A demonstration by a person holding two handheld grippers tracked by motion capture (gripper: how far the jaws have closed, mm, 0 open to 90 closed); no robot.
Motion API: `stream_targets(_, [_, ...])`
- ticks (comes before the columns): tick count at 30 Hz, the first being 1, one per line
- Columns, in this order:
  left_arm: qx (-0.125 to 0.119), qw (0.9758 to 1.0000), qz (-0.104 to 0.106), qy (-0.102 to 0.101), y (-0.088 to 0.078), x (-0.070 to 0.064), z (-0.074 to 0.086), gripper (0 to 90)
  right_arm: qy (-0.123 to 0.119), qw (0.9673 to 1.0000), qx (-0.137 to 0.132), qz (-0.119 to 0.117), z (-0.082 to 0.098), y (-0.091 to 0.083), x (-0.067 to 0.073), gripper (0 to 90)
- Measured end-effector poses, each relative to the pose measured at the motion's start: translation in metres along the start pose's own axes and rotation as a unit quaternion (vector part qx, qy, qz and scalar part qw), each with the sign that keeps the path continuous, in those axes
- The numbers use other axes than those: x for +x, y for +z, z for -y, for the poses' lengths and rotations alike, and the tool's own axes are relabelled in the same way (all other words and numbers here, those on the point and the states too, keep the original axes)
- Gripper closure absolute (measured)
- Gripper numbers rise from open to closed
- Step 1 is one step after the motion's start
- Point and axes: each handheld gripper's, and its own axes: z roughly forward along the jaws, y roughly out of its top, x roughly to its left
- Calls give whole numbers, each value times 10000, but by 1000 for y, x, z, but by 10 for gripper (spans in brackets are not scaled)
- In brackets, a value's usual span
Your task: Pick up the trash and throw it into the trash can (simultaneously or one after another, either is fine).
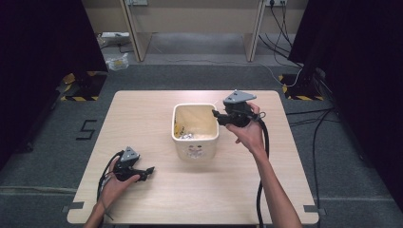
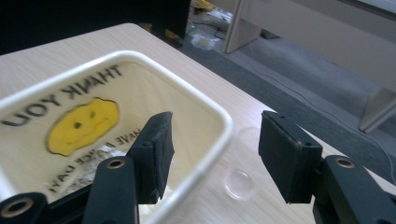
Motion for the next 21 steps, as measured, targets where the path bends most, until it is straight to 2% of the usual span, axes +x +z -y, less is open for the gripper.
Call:
stream_targets(4, [-1, 10000, -2, 0, 0, 0, 0, 139, 151, 9997, 89, 149, 6, 1, -11, 448])
stream_targets(11, [4, 10000, -4, 1, 0, 0, 0, 139, 440, 9977, 312, 398, 17, 15, -28, 448])
stream_targets(21, [2, 10000, -5, -1, 0, 0, 0, 139, 676, 9952, 475, 520, 29, 34, -40, 448])
